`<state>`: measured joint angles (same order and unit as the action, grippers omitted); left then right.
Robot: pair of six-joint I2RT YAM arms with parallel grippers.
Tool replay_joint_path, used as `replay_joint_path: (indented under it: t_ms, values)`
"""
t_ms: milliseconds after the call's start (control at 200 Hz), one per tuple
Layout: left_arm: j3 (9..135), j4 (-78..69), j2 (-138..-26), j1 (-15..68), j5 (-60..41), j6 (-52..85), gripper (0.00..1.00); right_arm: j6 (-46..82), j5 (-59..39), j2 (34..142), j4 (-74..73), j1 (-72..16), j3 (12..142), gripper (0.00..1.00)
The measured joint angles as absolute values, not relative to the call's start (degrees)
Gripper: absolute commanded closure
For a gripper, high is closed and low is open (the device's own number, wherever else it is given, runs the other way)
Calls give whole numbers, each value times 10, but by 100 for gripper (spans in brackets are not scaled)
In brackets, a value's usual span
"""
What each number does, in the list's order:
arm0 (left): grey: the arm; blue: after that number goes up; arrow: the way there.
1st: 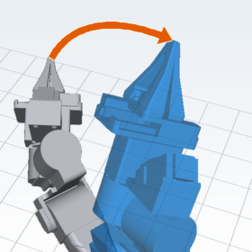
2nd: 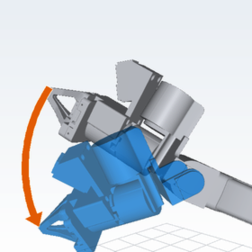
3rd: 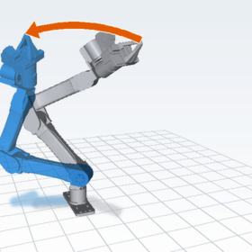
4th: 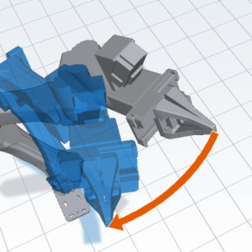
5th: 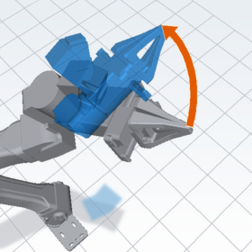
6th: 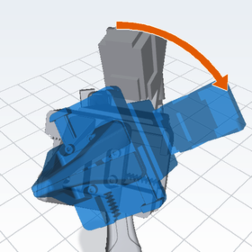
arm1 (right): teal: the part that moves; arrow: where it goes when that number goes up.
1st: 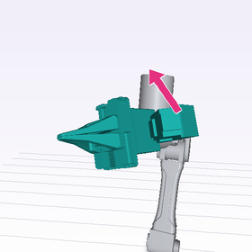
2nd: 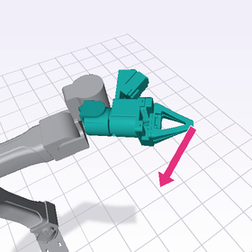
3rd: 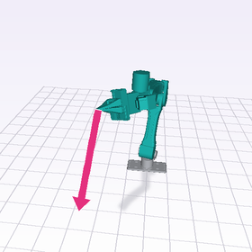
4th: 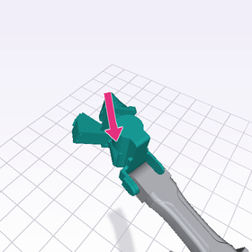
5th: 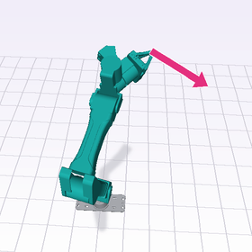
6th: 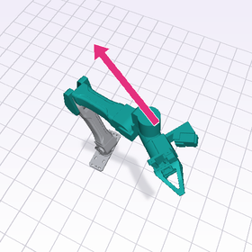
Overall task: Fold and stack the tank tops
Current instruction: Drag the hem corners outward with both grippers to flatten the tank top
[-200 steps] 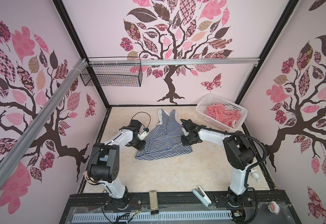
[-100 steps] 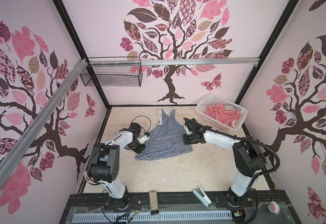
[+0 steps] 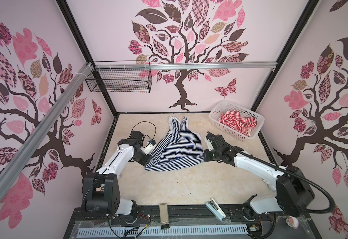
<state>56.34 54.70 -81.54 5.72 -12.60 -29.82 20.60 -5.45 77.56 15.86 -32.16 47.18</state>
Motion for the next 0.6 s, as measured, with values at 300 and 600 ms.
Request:
replay_joint_path:
  t_ms: [300,600]
  values:
    - [526,536,-841,57,-114,-295,60,241,-84,671,108,-329,347,98]
    - [528,517,-845,57,-112,-274,59,281,-85,642,110,-338,256,65]
